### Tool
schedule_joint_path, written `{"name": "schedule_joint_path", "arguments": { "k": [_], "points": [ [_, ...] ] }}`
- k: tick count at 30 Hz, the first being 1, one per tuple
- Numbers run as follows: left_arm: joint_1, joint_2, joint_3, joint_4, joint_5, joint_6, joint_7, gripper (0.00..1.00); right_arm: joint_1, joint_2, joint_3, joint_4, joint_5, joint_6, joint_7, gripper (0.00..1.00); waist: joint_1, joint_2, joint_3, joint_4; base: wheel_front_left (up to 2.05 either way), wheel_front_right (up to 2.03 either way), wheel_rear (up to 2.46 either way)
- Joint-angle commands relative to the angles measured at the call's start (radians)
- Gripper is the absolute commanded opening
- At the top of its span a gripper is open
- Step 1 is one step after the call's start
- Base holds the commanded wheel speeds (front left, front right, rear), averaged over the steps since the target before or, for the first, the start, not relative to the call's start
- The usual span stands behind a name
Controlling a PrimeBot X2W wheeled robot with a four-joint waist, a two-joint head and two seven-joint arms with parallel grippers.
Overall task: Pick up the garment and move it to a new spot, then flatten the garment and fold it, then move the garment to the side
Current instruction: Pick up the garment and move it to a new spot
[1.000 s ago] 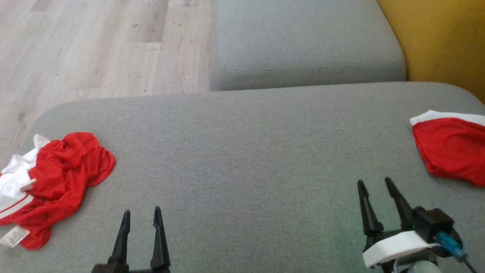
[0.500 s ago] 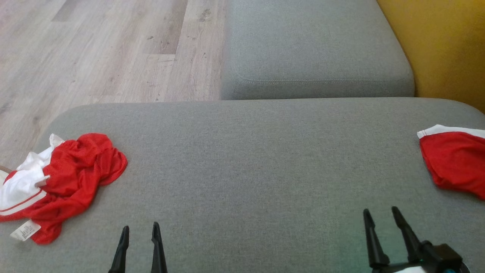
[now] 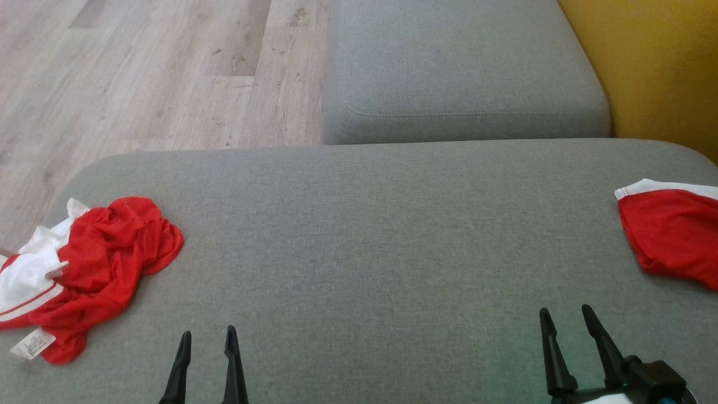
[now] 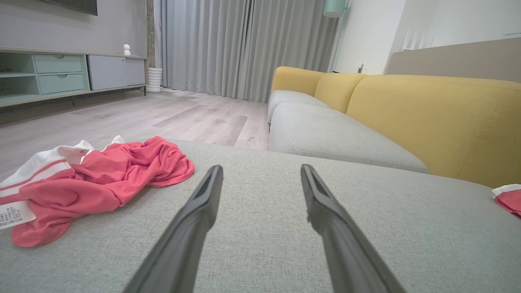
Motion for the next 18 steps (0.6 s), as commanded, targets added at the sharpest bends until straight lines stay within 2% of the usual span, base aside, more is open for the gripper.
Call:
{"name": "schedule_joint_path", "arguments": {
  "k": [1, 6, 11, 12, 13, 14, 18],
  "points": [
    [-0.053, -0.005, 0.033, -0.031, 0.001, 0.0, -0.005, 1.0, -0.043, -0.006, 0.026, -0.035, 0.003, 0.007, -0.011, 1.0, 0.0, -0.0001, 0.0, 0.002, 0.0, 0.0, 0.0],
    [-0.062, -0.005, 0.034, -0.033, 0.008, 0.002, -0.005, 1.0, -0.041, -0.006, 0.046, -0.032, -0.002, 0.007, -0.011, 1.0, 0.0, -0.0001, 0.005, 0.045, 0.0, 0.0, 0.0],
    [-0.067, -0.005, 0.047, -0.041, 0.026, 0.004, -0.005, 1.0, -0.045, -0.006, 0.066, -0.03, 0.011, 0.007, -0.011, 1.0, 0.0, -0.0001, 0.005, 0.147, 0.0, 0.0, 0.0],
    [-0.067, -0.005, 0.047, -0.041, 0.026, 0.004, -0.005, 1.0, -0.045, -0.006, 0.066, -0.03, 0.011, 0.007, -0.011, 1.0, 0.0, -0.0001, 0.005, 0.147, 0.0, 0.0, 0.0],
    [-0.063, -0.005, 0.056, -0.043, 0.037, 0.002, -0.005, 1.0, -0.048, -0.006, 0.075, -0.03, 0.021, 0.007, -0.011, 1.0, 0.0, -0.0001, 0.006, 0.194, 0.0, 0.0, 0.0],
    [-0.063, -0.005, 0.056, -0.043, 0.037, 0.002, -0.005, 1.0, -0.048, -0.006, 0.075, -0.03, 0.021, 0.007, -0.011, 1.0, 0.0, -0.0001, 0.006, 0.194, 0.0, 0.0, 0.0],
    [-0.05, -0.005, 0.078, -0.054, 0.06, -0.005, -0.005, 1.0, -0.052, -0.006, 0.092, -0.029, 0.044, 0.007, -0.011, 1.0, 0.0, -0.0001, 0.009, 0.287, 0.0, 0.0, 0.0]
  ]
}}
